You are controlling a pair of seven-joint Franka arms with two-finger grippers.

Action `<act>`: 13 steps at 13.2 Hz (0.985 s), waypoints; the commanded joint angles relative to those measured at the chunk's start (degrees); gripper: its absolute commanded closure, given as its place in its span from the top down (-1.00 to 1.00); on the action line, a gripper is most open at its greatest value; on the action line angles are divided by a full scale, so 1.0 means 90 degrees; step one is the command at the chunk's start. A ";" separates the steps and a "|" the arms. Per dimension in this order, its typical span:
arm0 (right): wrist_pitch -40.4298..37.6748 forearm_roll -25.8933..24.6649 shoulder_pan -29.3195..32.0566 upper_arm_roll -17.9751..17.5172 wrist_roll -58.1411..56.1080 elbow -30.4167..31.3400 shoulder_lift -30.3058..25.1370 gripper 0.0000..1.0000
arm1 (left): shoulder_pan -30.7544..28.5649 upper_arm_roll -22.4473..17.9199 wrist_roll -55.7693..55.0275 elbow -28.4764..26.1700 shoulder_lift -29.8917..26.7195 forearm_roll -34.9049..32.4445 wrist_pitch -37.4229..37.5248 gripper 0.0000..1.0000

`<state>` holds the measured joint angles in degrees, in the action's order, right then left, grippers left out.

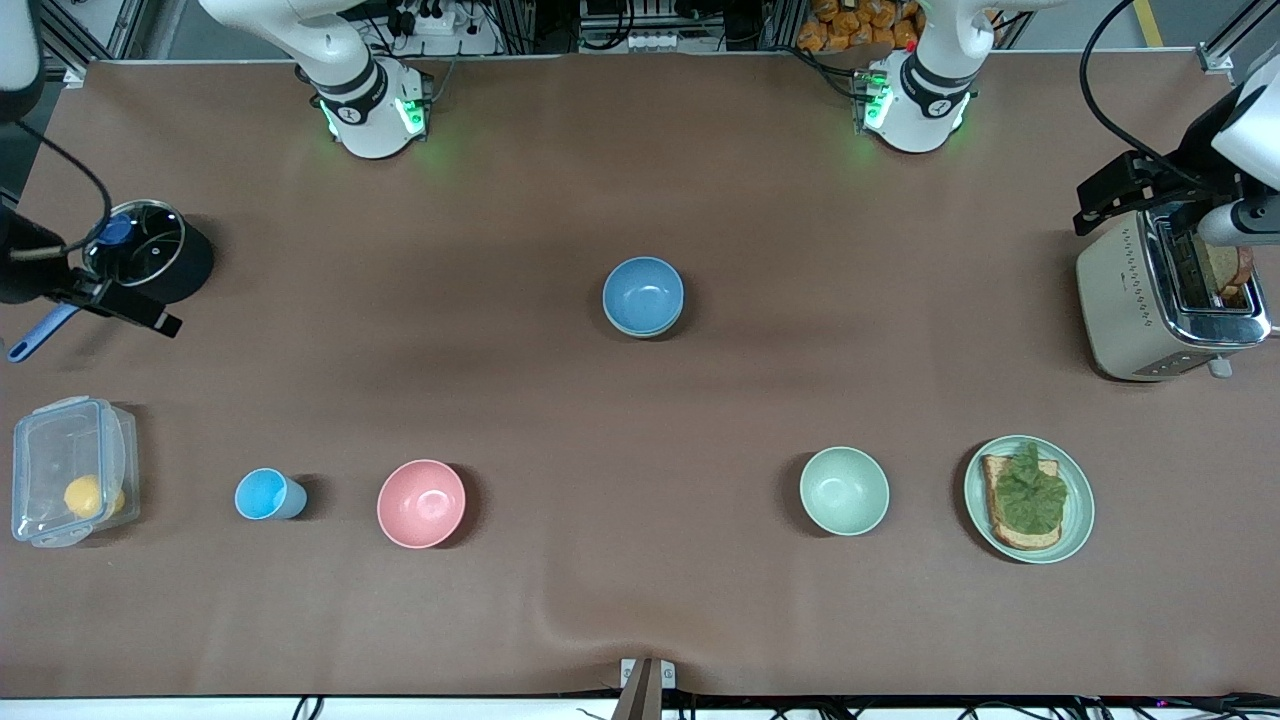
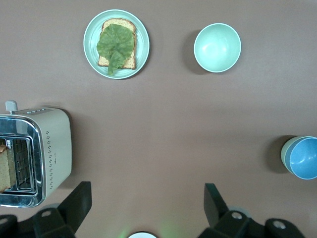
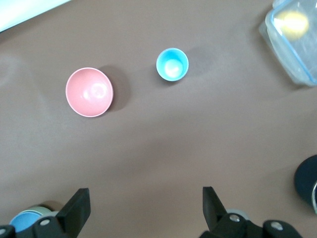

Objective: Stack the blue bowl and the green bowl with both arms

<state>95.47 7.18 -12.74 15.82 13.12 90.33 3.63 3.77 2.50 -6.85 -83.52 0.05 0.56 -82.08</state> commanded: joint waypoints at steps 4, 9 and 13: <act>0.0075 -0.0222 0.0956 -0.0927 -0.0169 0.0032 -0.0422 1.00 | 0.0040 -0.0102 0.0019 -0.0075 -0.0044 -0.0160 -0.0011 1.00; 0.0076 -0.0251 0.1318 -0.0937 -0.0977 0.0061 -0.0481 1.00 | 0.0050 -0.0092 0.0000 -0.0075 -0.0034 -0.0247 0.0038 1.00; 0.0065 -0.0271 0.1454 -0.0966 -0.1214 0.0179 -0.0569 1.00 | 0.0118 -0.0063 0.0000 -0.0075 -0.0034 -0.0335 0.0097 1.00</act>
<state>96.01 5.90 -1.79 8.86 3.19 90.41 0.27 3.99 1.97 -6.86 -84.10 0.07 -0.81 -82.03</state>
